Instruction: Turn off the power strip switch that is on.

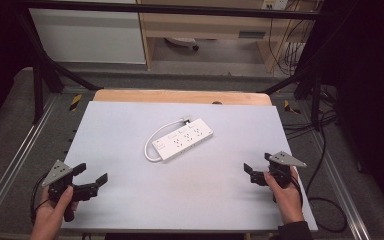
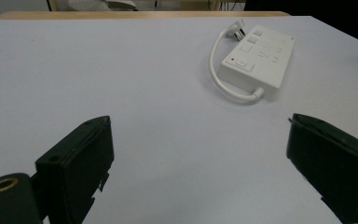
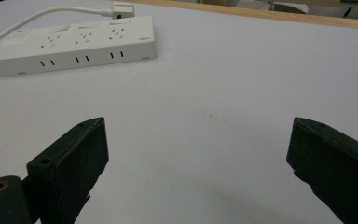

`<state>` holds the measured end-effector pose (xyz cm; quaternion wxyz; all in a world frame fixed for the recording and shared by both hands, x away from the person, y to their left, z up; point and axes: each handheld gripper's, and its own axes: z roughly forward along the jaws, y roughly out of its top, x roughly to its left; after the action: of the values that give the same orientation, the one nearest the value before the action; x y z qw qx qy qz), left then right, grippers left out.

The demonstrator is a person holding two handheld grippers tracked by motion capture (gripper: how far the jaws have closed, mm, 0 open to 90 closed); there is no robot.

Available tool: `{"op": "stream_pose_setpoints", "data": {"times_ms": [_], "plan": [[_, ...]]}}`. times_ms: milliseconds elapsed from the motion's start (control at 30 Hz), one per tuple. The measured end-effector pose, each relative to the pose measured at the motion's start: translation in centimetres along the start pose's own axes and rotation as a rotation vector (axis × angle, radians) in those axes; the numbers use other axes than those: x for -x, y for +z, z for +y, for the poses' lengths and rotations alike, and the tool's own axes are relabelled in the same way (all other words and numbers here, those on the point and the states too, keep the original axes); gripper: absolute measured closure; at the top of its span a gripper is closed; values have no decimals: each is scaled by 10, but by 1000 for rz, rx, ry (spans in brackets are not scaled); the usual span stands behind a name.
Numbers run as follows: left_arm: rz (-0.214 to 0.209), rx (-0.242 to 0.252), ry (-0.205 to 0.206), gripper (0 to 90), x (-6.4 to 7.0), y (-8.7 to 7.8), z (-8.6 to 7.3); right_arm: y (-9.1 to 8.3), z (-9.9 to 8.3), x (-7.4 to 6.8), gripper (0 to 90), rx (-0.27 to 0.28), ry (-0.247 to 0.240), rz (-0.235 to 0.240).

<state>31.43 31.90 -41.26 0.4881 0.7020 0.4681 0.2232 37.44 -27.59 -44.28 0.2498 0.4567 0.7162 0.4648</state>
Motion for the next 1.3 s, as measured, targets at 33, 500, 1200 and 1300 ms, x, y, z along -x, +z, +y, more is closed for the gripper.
{"op": "stream_pose_setpoints", "data": {"times_ms": [33, 500, 1200, 1300], "plan": [[0, 0, 0, 75, 0, 0, 0, 0, 0, 0, 57, 0, 0, 0], [-7, -13, 9, 75, 1, 1, -1, -2, 3, -6, 35, 8, 9, 20], [-11, -28, 14, 74, 2, 2, -1, -2, 14, -33, 51, -37, -1, 49], [-13, -31, 16, 75, 2, 3, -2, -1, 20, -39, 66, -71, -13, 52]]}}
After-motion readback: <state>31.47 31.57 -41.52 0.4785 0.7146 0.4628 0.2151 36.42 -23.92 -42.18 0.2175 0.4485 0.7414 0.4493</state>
